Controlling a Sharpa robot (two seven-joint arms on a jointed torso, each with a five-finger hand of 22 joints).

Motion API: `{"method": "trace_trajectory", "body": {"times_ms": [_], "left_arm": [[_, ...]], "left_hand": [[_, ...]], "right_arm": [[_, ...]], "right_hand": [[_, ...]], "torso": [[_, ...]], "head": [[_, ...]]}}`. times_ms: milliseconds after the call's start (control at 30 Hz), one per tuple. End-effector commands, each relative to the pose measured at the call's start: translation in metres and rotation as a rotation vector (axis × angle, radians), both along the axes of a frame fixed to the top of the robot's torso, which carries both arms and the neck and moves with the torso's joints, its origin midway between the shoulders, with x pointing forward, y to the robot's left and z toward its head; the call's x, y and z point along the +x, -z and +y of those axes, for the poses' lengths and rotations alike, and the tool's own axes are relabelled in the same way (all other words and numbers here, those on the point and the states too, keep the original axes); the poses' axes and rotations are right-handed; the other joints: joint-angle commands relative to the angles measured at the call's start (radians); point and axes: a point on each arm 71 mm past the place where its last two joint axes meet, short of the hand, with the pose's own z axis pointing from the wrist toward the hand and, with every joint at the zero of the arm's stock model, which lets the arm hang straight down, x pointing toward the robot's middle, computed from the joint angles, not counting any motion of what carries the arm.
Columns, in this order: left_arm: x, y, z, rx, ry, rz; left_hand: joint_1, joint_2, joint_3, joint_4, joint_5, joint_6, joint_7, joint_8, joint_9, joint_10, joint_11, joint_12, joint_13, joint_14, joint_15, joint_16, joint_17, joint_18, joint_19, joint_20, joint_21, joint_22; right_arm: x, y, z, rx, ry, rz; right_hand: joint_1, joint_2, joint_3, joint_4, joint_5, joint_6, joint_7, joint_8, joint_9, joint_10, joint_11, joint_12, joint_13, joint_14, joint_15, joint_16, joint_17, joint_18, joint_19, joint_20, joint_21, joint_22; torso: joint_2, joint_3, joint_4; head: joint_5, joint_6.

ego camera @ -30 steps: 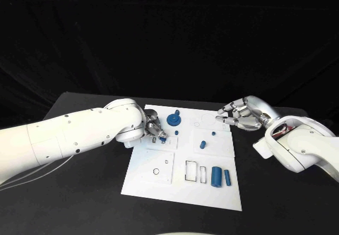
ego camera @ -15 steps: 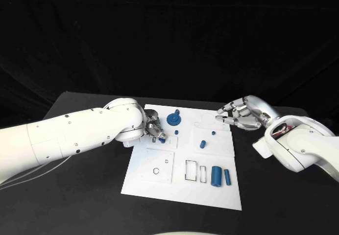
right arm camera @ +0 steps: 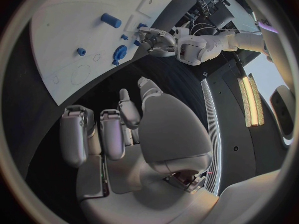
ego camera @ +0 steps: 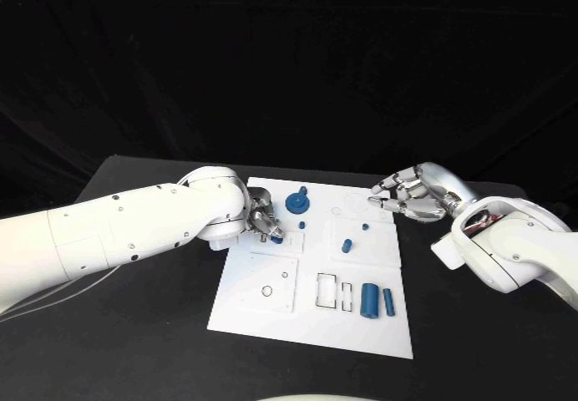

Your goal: Assemble the parts on the task board

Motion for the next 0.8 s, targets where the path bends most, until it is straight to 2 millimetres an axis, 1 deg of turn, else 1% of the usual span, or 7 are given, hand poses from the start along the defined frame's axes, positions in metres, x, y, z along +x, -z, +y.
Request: {"method": "trace_trajectory", "body": {"times_ms": [33,200,300,567,800], "left_arm": [[-0.0025,0.0038,-0.0005,0.031,0.024,0.025],[-0.0027,0.0038,-0.0013,0.031,0.026,0.025],[-0.0026,0.0037,-0.0018,0.031,0.025,0.024],[-0.0021,0.0040,-0.0019,0.037,0.022,0.027],[-0.0013,0.0043,-0.0013,0.040,0.013,0.028]], "left_hand": [[0.002,0.012,0.173,-0.166,0.005,0.001,-0.006,0.006,0.000,0.006,-0.001,0.003,0.001,0.043,-0.007,-0.001,0.018,-0.019,0.006,0.002,0.005,0.001],[-0.005,0.011,0.174,-0.165,0.004,0.001,-0.008,0.009,0.003,0.008,-0.002,0.004,0.001,0.043,-0.008,0.000,0.018,-0.019,0.006,0.002,0.005,0.002],[-0.021,0.008,0.167,-0.158,-0.003,0.004,-0.014,0.016,0.007,0.015,-0.006,0.012,0.007,0.043,-0.010,-0.001,0.018,-0.019,0.005,0.001,0.005,0.002],[-0.064,0.008,0.122,-0.127,-0.014,0.012,-0.028,0.026,0.013,0.023,-0.015,0.024,0.016,0.044,-0.018,-0.001,0.019,-0.019,0.006,-0.005,0.005,0.004],[-0.081,0.009,0.090,-0.110,-0.015,0.017,-0.031,0.027,0.011,0.024,-0.017,0.029,0.020,0.044,-0.020,-0.001,0.020,-0.019,0.006,-0.008,0.005,0.005]], "right_arm": [[-0.0003,0.0005,0.0006,-0.002,-0.010,0.000],[-0.0004,0.0005,0.0007,-0.002,-0.011,0.000],[-0.0005,0.0005,0.0008,-0.002,-0.011,-0.001],[-0.0010,0.0002,0.0008,-0.001,-0.010,-0.002],[-0.0015,0.0000,0.0009,0.000,-0.011,-0.002]], "right_hand": [[-0.004,0.005,-0.006,0.001,0.005,-0.008,-0.001,0.004,0.001,-0.005,-0.004,-0.007,-0.001,0.061,-0.003,-0.006,0.082,0.008,-0.005,0.000,-0.003,0.138],[-0.006,0.006,-0.007,0.003,0.006,-0.009,-0.001,0.004,0.001,-0.006,-0.004,-0.008,-0.003,0.061,-0.003,-0.007,0.080,0.009,-0.006,0.000,-0.006,0.136],[-0.006,0.006,-0.007,0.003,0.006,-0.009,-0.001,0.004,0.001,-0.006,-0.004,-0.008,-0.003,0.061,-0.003,-0.007,0.080,0.009,-0.006,0.000,-0.006,0.136],[-0.007,0.005,-0.008,0.003,0.006,-0.009,-0.001,0.004,0.002,-0.008,-0.004,-0.010,-0.005,0.060,-0.003,-0.009,0.078,0.010,-0.007,0.000,-0.008,0.135],[-0.007,0.005,-0.008,0.003,0.006,-0.009,-0.001,0.005,0.002,-0.010,-0.004,-0.012,-0.007,0.059,-0.003,-0.012,0.073,0.011,-0.010,0.000,-0.012,0.132]], "torso": [[0.000,-0.0001,-0.0008],[0.001,0.0003,-0.0006],[0.001,0.0006,-0.0009],[0.000,0.0007,-0.0011],[0.000,0.0007,-0.0007]], "head": [[0.000,0.000],[0.000,-0.001],[0.000,-0.001],[-0.002,-0.004],[-0.003,-0.005]]}}
